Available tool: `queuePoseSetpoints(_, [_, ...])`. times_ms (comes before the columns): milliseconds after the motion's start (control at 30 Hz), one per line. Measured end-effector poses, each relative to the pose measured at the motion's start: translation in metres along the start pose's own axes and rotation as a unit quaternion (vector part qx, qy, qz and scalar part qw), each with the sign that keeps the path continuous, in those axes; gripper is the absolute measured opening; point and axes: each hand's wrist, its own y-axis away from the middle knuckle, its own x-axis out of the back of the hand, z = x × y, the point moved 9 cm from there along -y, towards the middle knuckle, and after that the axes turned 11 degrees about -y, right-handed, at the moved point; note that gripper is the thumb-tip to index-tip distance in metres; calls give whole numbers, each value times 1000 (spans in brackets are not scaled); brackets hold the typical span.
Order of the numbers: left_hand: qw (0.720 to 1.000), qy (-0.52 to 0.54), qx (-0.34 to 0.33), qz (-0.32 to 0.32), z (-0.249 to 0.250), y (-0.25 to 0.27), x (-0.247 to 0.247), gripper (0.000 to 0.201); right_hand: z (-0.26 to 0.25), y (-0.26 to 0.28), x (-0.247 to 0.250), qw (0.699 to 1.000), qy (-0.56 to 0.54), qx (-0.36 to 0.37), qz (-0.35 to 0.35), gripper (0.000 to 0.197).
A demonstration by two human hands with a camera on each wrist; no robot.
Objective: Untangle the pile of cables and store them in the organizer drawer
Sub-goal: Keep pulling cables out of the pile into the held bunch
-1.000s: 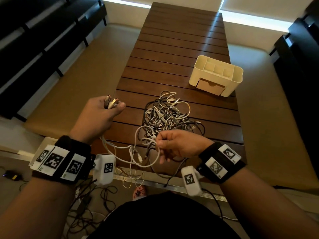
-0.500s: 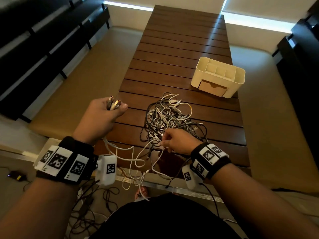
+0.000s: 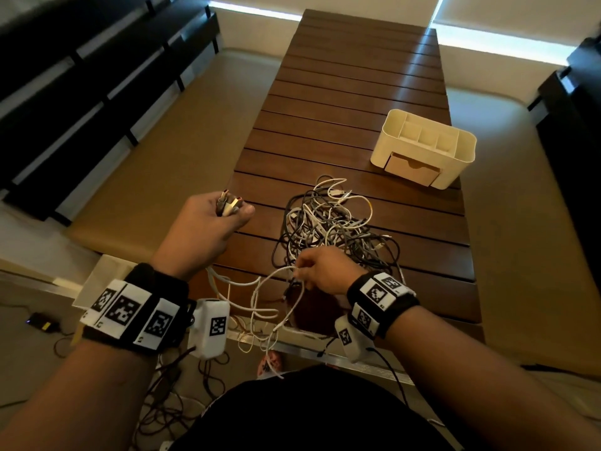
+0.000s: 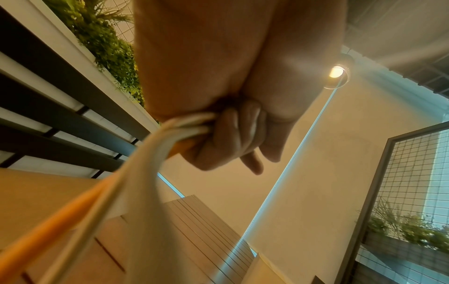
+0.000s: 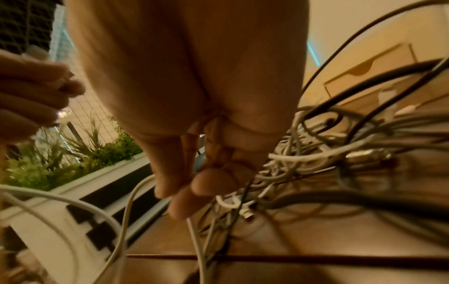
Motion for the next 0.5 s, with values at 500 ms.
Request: queuePoseSetpoints(500, [1000, -7, -5, 9, 7, 2, 6, 19, 17, 22, -52, 977, -44, -65, -200, 27])
